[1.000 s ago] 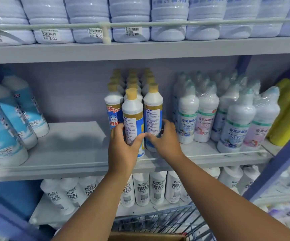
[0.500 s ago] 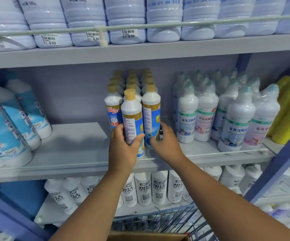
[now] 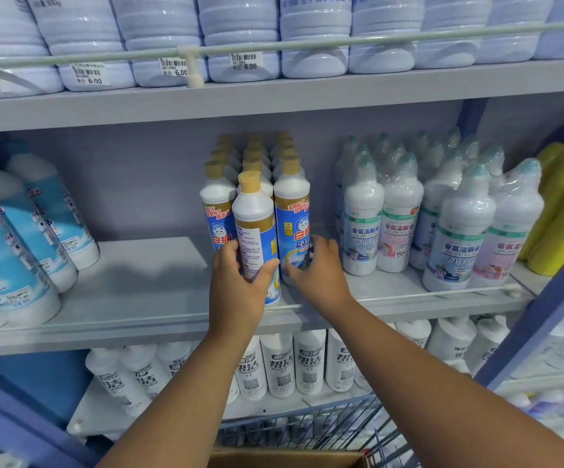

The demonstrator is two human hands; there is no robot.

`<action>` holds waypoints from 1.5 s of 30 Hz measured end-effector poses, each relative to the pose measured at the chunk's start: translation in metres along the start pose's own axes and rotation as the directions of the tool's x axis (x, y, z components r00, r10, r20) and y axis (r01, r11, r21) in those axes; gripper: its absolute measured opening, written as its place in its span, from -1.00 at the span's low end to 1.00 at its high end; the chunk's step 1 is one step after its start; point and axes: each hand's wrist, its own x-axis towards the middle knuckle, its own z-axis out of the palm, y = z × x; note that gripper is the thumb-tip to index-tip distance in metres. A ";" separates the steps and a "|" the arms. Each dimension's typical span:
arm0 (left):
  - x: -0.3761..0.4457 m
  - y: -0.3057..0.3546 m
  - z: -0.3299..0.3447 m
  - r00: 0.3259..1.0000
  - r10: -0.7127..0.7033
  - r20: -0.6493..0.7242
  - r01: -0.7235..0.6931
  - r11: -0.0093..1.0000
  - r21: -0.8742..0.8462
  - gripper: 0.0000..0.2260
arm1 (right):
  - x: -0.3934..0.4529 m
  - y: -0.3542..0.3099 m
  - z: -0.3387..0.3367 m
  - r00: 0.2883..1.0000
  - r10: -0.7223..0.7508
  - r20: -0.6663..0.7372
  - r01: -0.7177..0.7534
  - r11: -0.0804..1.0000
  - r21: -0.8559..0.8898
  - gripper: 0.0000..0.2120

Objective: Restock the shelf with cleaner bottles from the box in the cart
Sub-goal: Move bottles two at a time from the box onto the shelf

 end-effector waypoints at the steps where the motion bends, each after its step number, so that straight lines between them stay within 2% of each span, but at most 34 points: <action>1: 0.000 0.000 0.000 1.000 -0.001 0.001 0.001 1.000 0.000 -0.55 | 0.000 0.001 0.002 1.000 -0.018 0.014 0.018 1.000 0.012 -0.46; 6: 0.000 -0.001 0.000 1.000 -0.002 -0.007 0.002 1.000 -0.021 -0.53 | 0.000 0.002 0.003 1.000 0.026 -0.016 -0.026 0.999 0.044 -0.52; 14: -0.001 -0.001 0.001 1.000 -0.005 0.003 0.005 0.998 -0.062 -0.52 | -0.001 -0.004 0.000 0.997 0.077 -0.022 -0.077 0.997 -0.002 -0.46; 17: -0.004 -0.001 -0.002 0.998 -0.043 0.053 0.047 0.997 -0.062 -0.49 | -0.004 -0.008 -0.004 0.993 0.115 -0.025 -0.116 0.993 -0.006 -0.42; 20: -0.012 0.000 -0.004 0.991 -0.067 0.115 0.076 0.995 -0.071 -0.45 | -0.013 -0.012 -0.007 0.982 0.021 -0.187 -0.025 0.999 -0.021 -0.62; 21: -0.014 -0.002 -0.004 0.991 -0.067 0.119 0.076 0.994 -0.074 -0.44 | -0.018 -0.014 -0.009 0.978 -0.028 -0.207 0.028 1.000 -0.001 -0.70; 23: -0.018 0.001 -0.001 0.991 -0.073 0.112 0.079 0.996 -0.049 -0.47 | -0.028 -0.021 -0.010 0.983 -0.093 -0.159 0.105 0.992 0.070 -0.80; 25: -0.019 0.005 0.003 0.991 -0.083 0.103 0.086 0.996 -0.025 -0.50 | -0.036 -0.026 -0.011 0.989 -0.113 -0.096 0.127 0.981 0.147 -0.80; 28: -0.020 0.011 0.008 0.983 -0.079 0.165 0.080 0.997 0.002 -0.58 | -0.041 -0.026 -0.015 0.990 -0.112 -0.083 0.125 0.977 0.170 -0.61; 30: -0.019 0.010 0.003 0.975 -0.040 0.221 0.030 0.998 0.052 -0.59 | -0.042 -0.023 -0.018 0.991 -0.118 -0.060 0.124 0.988 0.097 -0.44; 32: -0.019 0.004 -0.009 0.967 0.060 0.246 -0.114 0.971 0.212 -0.64 | -0.041 -0.021 -0.019 0.995 -0.096 -0.034 0.098 0.994 0.048 -0.32; 35: -0.020 -0.010 -0.029 0.940 0.205 0.272 -0.315 0.828 0.464 -0.60 | -0.038 -0.019 -0.014 0.998 -0.061 -0.008 0.061 0.998 0.030 -0.33; 37: -0.020 -0.016 -0.037 0.933 0.220 0.285 -0.347 0.761 0.548 -0.55 | -0.038 -0.017 -0.010 0.998 -0.055 -0.012 0.055 0.998 0.010 -0.42; 40: -0.019 -0.023 -0.040 0.932 0.208 0.297 -0.348 0.741 0.574 -0.49 | -0.039 -0.015 -0.014 0.998 -0.058 -0.004 0.058 0.998 0.032 -0.51; 43: -0.021 -0.029 -0.040 0.931 0.196 0.307 -0.345 0.746 0.570 -0.49 | -0.042 -0.013 -0.022 0.997 -0.072 0.032 0.067 0.988 0.136 -0.50; 45: -0.023 -0.032 -0.037 0.932 0.189 0.308 -0.339 0.751 0.566 -0.49 | -0.046 -0.013 -0.021 0.998 -0.056 0.007 0.055 0.990 0.128 -0.42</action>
